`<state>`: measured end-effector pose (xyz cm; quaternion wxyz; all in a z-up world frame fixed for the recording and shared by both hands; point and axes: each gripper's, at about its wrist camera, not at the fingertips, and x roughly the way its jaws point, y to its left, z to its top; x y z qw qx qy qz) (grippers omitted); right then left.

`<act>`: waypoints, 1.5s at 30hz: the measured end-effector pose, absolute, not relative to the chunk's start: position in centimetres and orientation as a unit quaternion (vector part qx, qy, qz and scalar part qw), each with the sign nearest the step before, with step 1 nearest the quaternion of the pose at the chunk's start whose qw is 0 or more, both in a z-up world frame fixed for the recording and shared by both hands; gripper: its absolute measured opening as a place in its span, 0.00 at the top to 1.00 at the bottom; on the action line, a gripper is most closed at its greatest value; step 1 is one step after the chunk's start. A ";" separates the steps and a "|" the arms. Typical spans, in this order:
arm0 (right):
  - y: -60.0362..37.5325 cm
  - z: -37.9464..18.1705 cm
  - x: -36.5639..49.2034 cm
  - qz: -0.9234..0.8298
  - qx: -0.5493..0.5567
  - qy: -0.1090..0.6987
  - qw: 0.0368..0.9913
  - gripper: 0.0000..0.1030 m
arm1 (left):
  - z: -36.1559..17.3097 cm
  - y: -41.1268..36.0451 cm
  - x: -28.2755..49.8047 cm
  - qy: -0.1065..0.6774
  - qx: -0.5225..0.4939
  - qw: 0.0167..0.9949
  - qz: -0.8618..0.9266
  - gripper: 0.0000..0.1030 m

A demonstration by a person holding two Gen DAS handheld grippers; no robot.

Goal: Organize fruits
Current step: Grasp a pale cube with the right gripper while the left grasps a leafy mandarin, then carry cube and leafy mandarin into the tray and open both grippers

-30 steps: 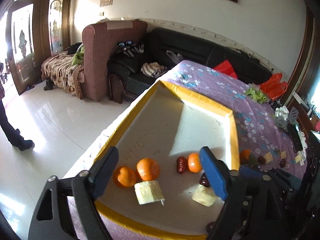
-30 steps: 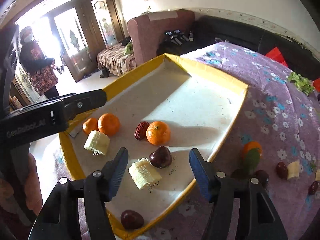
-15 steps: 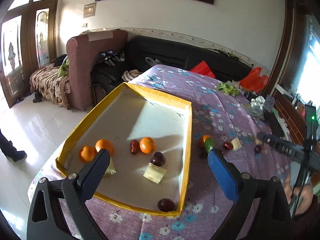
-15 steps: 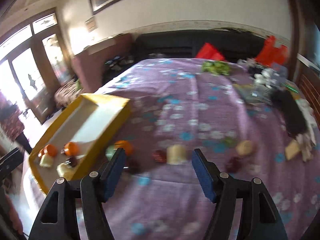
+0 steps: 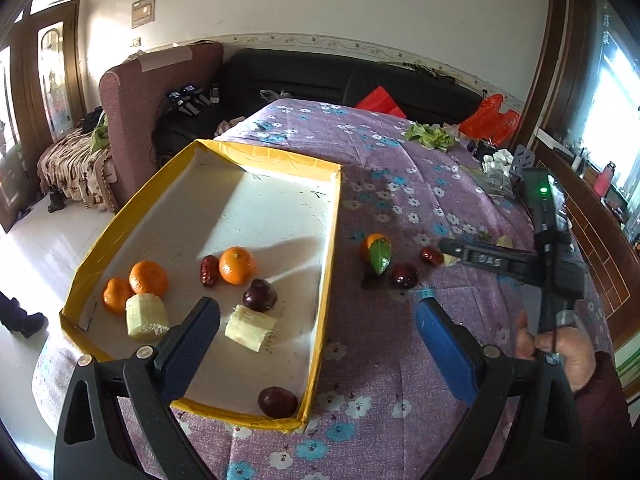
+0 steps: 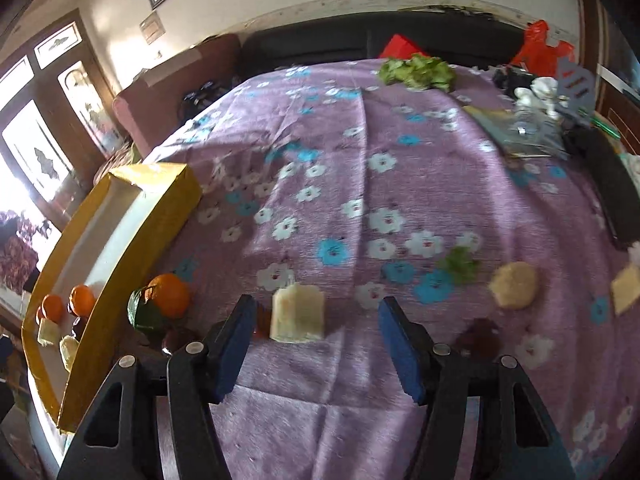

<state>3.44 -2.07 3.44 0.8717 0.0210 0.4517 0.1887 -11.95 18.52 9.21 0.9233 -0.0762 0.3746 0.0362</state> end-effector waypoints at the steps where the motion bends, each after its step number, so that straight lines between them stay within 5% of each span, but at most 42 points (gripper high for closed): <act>1: -1.6 3.2 3.5 0.191 0.018 0.453 0.871 0.35 | 9.3 18.2 -11.5 0.376 -0.073 0.923 0.032 0.05; 4: -1.0 2.6 3.5 0.202 0.015 0.454 0.868 0.40 | 9.2 17.1 -9.6 0.384 -0.060 0.921 0.000 0.05; 9: -1.0 2.8 3.4 0.210 0.026 0.452 0.867 0.68 | 8.0 14.5 -4.0 0.432 -0.029 0.901 -0.043 0.07; 11: -1.6 2.8 3.4 0.214 0.041 0.457 0.862 0.68 | 7.3 14.0 -1.5 0.449 -0.018 0.893 -0.044 0.15; 13: -2.1 2.8 3.6 0.220 0.059 0.463 0.857 0.68 | 6.4 13.7 0.9 0.465 -0.006 0.885 -0.037 0.36; 16: -2.9 2.8 3.6 0.223 0.076 0.469 0.851 0.68 | 4.8 13.3 3.3 0.487 0.022 0.873 -0.028 0.53; 25: -3.7 3.1 3.8 0.222 0.083 0.470 0.850 0.68 | 2.5 11.0 5.0 0.499 0.084 0.862 -0.038 0.50; 27: -3.6 2.8 3.9 0.222 0.079 0.474 0.848 0.68 | 1.7 10.6 4.9 0.505 0.098 0.857 -0.037 0.65; 30: -3.4 2.5 3.9 0.225 0.078 0.477 0.846 0.67 | 1.7 10.4 4.2 0.491 0.106 0.864 -0.031 0.66; 45: -3.1 2.7 3.4 0.222 0.077 0.474 0.849 0.69 | 6.8 15.5 -3.1 0.432 -0.019 0.901 -0.023 0.66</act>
